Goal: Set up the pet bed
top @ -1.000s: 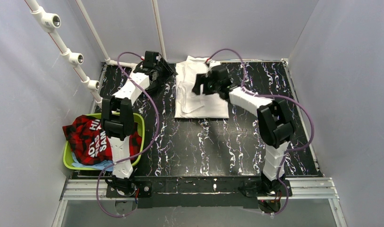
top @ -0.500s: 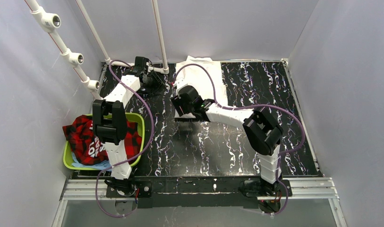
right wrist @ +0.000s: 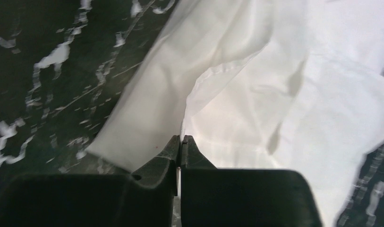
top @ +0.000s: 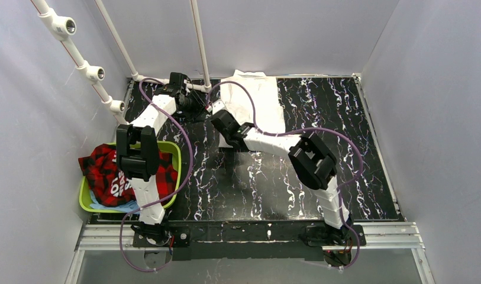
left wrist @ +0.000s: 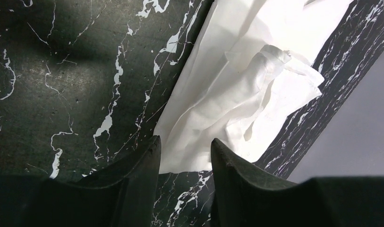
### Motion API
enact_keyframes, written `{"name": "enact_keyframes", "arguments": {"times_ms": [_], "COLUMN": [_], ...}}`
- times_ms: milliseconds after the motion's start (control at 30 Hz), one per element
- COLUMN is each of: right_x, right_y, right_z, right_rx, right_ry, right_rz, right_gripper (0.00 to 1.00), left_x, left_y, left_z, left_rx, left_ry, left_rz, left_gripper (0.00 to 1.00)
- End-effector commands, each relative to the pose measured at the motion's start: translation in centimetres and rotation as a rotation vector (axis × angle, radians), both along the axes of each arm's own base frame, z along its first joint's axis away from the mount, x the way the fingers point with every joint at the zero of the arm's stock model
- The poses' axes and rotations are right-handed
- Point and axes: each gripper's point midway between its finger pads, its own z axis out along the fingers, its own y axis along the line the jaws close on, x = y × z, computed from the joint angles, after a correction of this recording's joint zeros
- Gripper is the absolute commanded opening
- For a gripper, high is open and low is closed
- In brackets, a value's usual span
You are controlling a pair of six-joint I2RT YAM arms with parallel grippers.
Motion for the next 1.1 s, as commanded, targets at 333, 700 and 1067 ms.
{"name": "enact_keyframes", "arguments": {"times_ms": [333,700,1067], "right_x": [11.1,10.6,4.9], "right_y": [-7.0,-11.6,-6.7], "right_z": [9.3,8.6,6.0], "right_rx": [-0.366,0.119,0.821], "right_ry": [-0.485,-0.043,0.413], "right_rz": [-0.36,-0.427,-0.051], "right_gripper": [0.66,0.86,0.78], "left_x": [-3.3,-3.7,-1.8], "left_y": [0.2,-0.5,-5.4], "left_z": [2.3,2.7,1.0], "left_rx": [-0.012,-0.047,-0.106], "left_ry": [0.018,-0.007,-0.122], "left_rz": [-0.053,-0.096,-0.342], "left_gripper": [0.46,0.62,0.78]}}
